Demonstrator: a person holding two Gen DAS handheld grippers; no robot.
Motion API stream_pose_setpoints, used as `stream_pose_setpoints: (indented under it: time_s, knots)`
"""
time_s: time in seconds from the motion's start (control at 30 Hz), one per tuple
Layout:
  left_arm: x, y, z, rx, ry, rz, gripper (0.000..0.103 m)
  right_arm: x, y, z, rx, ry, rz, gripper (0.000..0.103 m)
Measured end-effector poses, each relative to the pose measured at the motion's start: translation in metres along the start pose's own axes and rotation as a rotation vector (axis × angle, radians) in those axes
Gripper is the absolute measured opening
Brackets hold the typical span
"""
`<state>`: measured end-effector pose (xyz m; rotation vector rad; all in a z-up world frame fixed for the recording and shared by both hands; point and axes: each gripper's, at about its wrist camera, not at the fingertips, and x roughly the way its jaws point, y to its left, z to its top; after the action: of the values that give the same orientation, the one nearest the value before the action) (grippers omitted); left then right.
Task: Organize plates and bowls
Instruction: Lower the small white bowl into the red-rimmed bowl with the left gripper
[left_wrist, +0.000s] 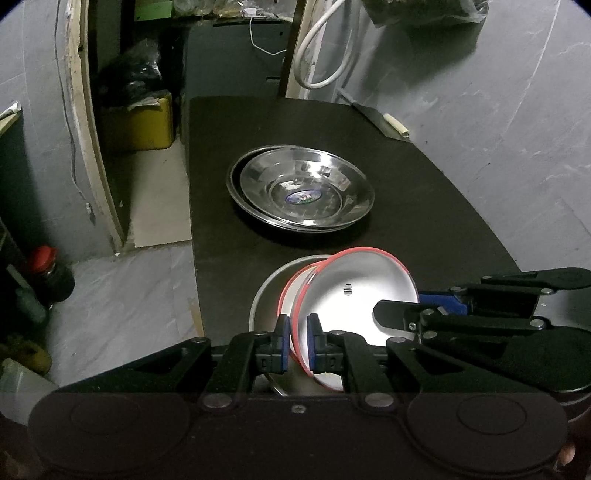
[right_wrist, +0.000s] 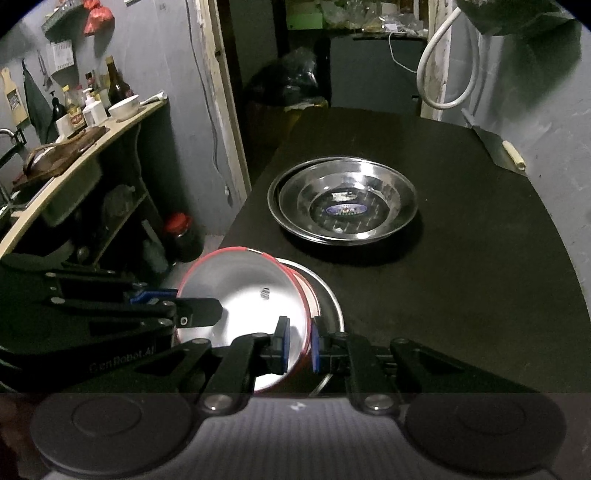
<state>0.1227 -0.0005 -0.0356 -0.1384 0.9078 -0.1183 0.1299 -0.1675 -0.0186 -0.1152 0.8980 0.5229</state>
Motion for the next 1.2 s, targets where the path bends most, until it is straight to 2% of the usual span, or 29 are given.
stream_pose_setpoints:
  time_s: [1.2]
  knots:
    - [0.012,-0.002,0.008,-0.029,0.015,0.03,0.009,0.013,-0.012,0.007,-0.022,0.027,0.031,0.013]
